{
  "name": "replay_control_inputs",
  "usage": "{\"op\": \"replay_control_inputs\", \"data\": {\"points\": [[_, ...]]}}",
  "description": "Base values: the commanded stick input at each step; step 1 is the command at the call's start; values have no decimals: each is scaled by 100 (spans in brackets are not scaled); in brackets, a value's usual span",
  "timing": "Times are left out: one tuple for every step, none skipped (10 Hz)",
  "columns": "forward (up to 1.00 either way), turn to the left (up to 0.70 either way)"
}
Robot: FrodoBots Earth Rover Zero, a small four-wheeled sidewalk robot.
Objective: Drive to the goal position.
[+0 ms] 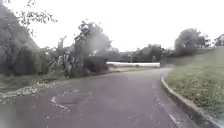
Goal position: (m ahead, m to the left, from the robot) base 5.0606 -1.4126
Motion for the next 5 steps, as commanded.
{"op": "replay_control_inputs", "data": {"points": [[70, -27], [70, -27], [70, -27], [70, -27], [70, -27]]}}
